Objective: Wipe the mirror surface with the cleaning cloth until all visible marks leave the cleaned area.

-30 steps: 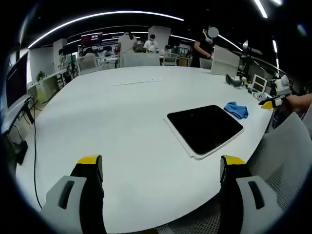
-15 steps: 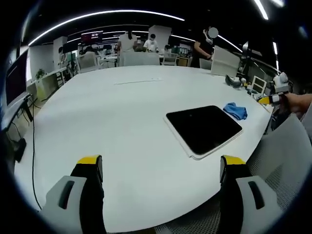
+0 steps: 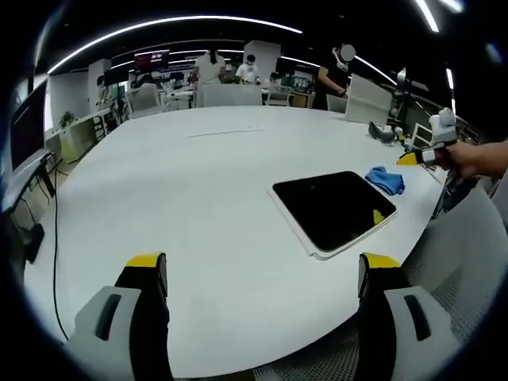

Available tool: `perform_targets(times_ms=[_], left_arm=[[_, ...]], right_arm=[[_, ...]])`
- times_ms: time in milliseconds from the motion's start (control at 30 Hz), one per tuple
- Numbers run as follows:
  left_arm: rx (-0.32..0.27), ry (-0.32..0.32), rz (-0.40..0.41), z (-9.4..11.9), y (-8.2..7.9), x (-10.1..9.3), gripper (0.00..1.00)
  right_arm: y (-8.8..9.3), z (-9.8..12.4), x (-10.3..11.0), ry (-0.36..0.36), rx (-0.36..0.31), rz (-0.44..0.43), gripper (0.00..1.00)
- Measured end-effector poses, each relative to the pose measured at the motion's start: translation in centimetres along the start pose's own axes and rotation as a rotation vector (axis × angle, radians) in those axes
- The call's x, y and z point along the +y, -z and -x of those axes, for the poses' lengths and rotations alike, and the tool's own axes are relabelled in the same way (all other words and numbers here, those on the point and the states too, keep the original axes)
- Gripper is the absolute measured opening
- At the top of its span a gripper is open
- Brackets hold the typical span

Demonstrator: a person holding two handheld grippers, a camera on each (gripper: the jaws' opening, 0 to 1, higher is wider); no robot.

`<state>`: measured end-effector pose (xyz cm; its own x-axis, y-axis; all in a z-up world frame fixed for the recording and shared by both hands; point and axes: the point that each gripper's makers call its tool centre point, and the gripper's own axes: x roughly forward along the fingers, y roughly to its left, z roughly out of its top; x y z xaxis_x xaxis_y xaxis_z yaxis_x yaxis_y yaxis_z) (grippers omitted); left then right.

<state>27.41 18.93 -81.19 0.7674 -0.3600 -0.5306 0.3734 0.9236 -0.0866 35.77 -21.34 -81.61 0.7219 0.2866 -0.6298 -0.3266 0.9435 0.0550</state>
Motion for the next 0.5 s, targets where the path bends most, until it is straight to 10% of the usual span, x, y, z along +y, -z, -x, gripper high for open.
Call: perform_targets(times_ms=[300, 500], left_arm=[[-0.007, -0.037, 0.011, 0.3, -0.1, 0.6, 0.99], [-0.001, -0.031, -0.007, 0.2, 0.0, 0.5, 0.99]], right_arm=[[1.9, -3.0, 0.9, 0.012, 0.082, 0.012, 0.41], [3.7, -4.7, -0.3, 0.089, 0.141, 0.072, 0.12]])
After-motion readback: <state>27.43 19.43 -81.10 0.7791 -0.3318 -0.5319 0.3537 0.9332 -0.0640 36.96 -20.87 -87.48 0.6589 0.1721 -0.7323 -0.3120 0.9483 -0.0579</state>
